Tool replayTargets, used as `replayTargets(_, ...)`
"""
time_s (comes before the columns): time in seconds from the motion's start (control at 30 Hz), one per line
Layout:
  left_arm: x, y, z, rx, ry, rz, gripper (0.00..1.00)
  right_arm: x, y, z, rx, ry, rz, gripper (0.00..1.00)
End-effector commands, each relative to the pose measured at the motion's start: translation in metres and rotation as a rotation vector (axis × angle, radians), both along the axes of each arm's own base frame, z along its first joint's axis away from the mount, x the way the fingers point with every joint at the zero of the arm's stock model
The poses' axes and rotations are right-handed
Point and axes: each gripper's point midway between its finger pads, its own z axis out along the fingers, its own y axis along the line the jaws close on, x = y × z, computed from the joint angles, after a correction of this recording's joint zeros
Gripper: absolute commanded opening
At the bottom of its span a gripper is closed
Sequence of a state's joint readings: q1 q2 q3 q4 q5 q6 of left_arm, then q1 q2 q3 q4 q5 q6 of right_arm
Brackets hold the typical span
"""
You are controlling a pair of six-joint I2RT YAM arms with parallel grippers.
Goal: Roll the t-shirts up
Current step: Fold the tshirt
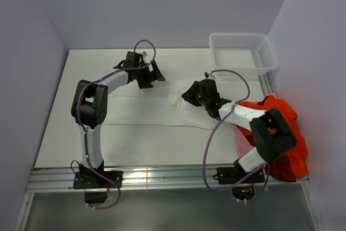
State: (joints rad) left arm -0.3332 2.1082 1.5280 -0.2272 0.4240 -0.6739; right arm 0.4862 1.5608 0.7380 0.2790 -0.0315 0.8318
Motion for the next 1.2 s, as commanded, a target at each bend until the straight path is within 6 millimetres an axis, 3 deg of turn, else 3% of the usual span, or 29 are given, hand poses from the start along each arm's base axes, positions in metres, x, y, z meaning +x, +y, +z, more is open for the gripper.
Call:
replayTargets(0.0,0.010,0.028,0.042,-0.004,-0.086,0.075,0.97,-0.007,-0.021,0.030,-0.037,-0.037,-0.065,0.40)
replayTargets(0.03,0.010,0.034,0.048,-0.008,-0.099,0.090,0.98,-0.013,-0.027,0.030,-0.026,-0.019,-0.096,0.43)
replayTargets(0.07,0.010,0.042,0.047,-0.005,-0.099,0.110,0.98,-0.027,-0.037,0.015,-0.050,0.026,-0.118,0.48)
replayTargets(0.1,0.010,0.059,0.038,-0.005,-0.083,0.146,0.98,-0.033,-0.041,0.029,-0.015,0.008,-0.146,0.48)
replayTargets(0.13,0.009,0.069,0.041,-0.013,-0.088,0.166,0.98,-0.038,-0.048,0.028,-0.016,0.018,-0.170,0.49)
replayTargets(0.17,0.001,0.076,0.030,-0.026,-0.052,0.179,0.98,-0.052,-0.062,0.014,-0.054,0.067,-0.215,0.49)
replayTargets(0.2,0.007,0.097,0.030,-0.037,-0.057,0.225,0.98,-0.058,-0.067,0.023,-0.019,0.060,-0.246,0.48)
replayTargets(0.27,0.001,0.117,0.024,-0.042,-0.039,0.275,0.98,-0.078,-0.079,0.008,-0.026,0.116,-0.291,0.47)
replayTargets(0.3,0.003,0.134,0.024,-0.041,-0.043,0.315,0.98,-0.082,-0.080,0.014,0.019,0.110,-0.319,0.47)
replayTargets(0.37,0.004,0.147,0.027,-0.044,-0.061,0.348,0.98,-0.099,-0.080,-0.001,0.032,0.153,-0.328,0.46)
replayTargets(0.47,0.005,0.165,0.024,-0.042,-0.051,0.399,0.98,-0.112,-0.072,-0.008,0.098,0.179,-0.325,0.48)
replayTargets(0.7,0.015,0.204,0.021,-0.047,-0.054,0.484,0.98,-0.132,-0.061,-0.035,0.165,0.298,-0.344,0.49)
replayTargets(0.9,0.016,0.221,0.006,-0.079,-0.041,0.528,0.98,-0.145,-0.057,-0.056,0.163,0.353,-0.376,0.48)
replayTargets(1.17,0.006,0.245,-0.012,-0.079,-0.011,0.603,0.98,-0.128,-0.057,-0.060,0.131,0.336,-0.433,0.47)
